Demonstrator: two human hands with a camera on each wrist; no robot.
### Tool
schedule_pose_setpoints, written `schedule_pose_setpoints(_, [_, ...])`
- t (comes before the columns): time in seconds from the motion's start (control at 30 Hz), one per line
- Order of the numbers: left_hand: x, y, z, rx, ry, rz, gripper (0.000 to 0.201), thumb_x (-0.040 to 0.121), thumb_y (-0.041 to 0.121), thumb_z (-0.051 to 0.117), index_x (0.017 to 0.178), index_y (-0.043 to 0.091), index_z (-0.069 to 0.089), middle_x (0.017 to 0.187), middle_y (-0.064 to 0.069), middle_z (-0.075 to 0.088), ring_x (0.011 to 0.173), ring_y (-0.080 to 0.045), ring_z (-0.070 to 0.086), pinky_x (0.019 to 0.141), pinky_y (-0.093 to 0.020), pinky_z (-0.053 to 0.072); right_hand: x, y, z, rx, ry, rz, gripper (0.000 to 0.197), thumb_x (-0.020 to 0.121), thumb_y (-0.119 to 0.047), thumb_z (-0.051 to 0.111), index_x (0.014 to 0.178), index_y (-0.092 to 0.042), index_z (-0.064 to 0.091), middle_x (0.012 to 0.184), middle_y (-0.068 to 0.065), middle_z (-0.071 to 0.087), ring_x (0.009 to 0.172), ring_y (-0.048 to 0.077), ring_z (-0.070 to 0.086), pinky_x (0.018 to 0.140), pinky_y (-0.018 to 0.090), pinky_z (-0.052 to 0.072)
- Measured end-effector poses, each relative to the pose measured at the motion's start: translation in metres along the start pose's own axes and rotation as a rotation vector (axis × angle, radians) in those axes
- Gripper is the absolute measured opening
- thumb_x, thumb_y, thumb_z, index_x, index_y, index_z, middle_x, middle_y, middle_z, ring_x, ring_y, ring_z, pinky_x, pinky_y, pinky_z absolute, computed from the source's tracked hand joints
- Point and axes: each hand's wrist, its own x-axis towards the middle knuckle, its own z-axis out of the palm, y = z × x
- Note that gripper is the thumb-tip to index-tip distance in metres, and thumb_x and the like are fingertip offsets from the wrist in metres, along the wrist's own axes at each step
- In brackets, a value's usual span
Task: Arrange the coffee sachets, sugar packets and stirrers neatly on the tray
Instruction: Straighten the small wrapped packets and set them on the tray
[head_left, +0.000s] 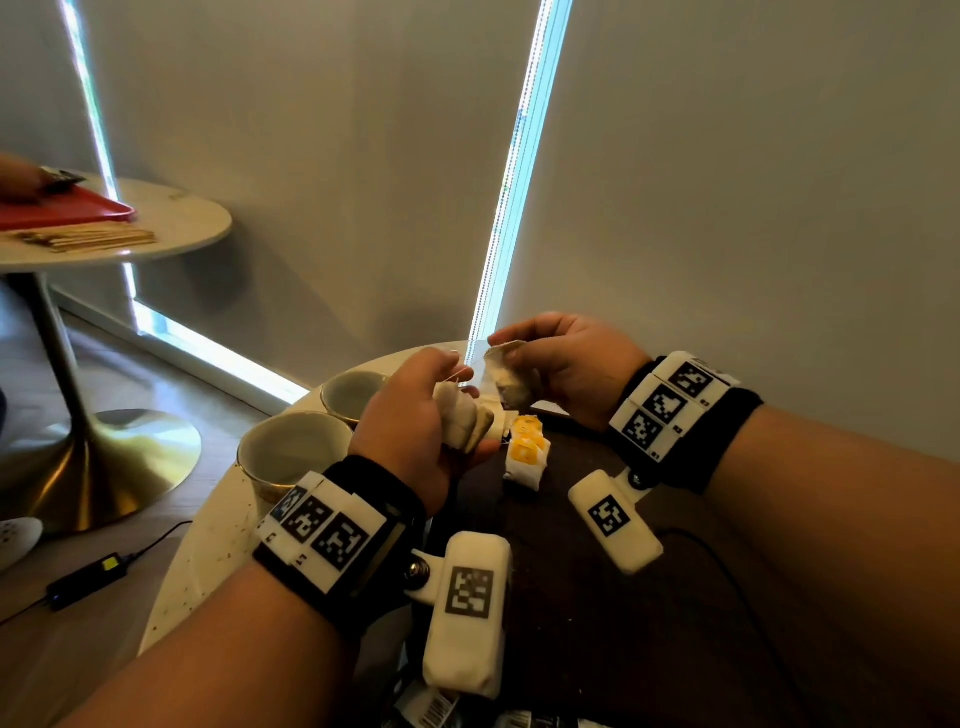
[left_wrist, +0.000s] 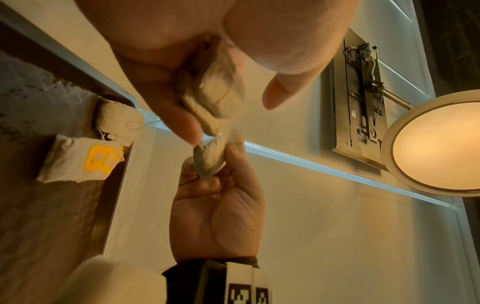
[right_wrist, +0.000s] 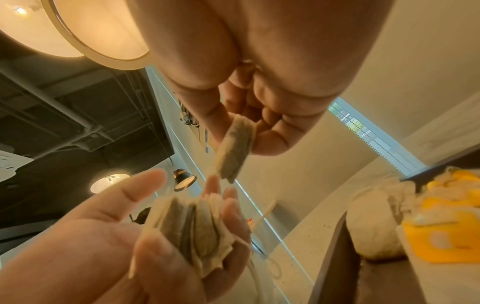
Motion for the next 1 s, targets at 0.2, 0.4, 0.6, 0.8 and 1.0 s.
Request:
schedule_pose_setpoints(0.2, [0.002, 0.001, -0.002, -0.016, 0.032, -0.006, 0.028, 0.095, 0.039, 0.056, 0.101, 0.014, 0.065, 0.094, -0.008, 0.062, 0.083, -0.024, 0.064, 0.05, -0.031, 0.055, 0.006, -0.003, -0.007, -0.049, 0.175, -0.017, 0.004, 0.09, -0.008, 0.067, 0.091, -0.01, 0.07, 0.099, 0.015, 0.07, 0.1, 0.038, 0.068, 0.088, 0.053, 0.057])
schedule_pose_setpoints(0.4, [0.003, 0.002, -0.001, -0.055, 0.025, 0.021, 0.027, 0.095, 0.039, 0.057, 0.098, 0.013, 0.066, 0.099, -0.009, 0.061, 0.088, -0.027, 0.064, 0.05, -0.033, 0.055, 0.019, -0.005, -0.022, -0.207, 0.402, -0.059, 0.005, 0.089, -0.022, 0.072, 0.087, -0.018, 0.073, 0.084, 0.005, 0.07, 0.07, 0.018, 0.059, 0.057, 0.028, 0.045])
schedule_pose_setpoints(0.6, [0.006, 0.002, -0.002, -0.101, 0.034, 0.107, 0.027, 0.095, 0.038, 0.058, 0.096, 0.012, 0.067, 0.102, -0.01, 0.06, 0.089, -0.028, 0.064, 0.062, -0.036, 0.059, 0.031, -0.005, -0.034, -0.306, 0.541, 0.003, 0.005, 0.09, -0.025, 0.07, 0.093, -0.022, 0.072, 0.091, 0.003, 0.073, 0.081, 0.018, 0.07, 0.052, 0.024, 0.045])
schedule_pose_setpoints(0.8, [0.009, 0.004, -0.005, -0.163, 0.027, 0.142, 0.026, 0.096, 0.037, 0.056, 0.095, 0.013, 0.066, 0.108, -0.011, 0.058, 0.098, -0.031, 0.062, 0.057, -0.036, 0.057, 0.03, -0.002, -0.024, -0.341, 0.46, 0.095, 0.002, 0.091, -0.018, 0.069, 0.092, -0.019, 0.068, 0.086, 0.003, 0.07, 0.067, 0.012, 0.062, 0.053, 0.022, 0.046])
schedule_pose_setpoints(1.0, [0.01, 0.004, -0.008, -0.189, 0.027, 0.15, 0.028, 0.096, 0.038, 0.054, 0.095, 0.013, 0.066, 0.103, -0.01, 0.059, 0.093, -0.03, 0.063, 0.062, -0.038, 0.057, 0.032, 0.011, -0.007, -0.341, 0.279, 0.183, 0.008, 0.09, -0.013, 0.07, 0.098, -0.01, 0.068, 0.094, 0.011, 0.074, 0.074, 0.02, 0.068, 0.055, 0.026, 0.052])
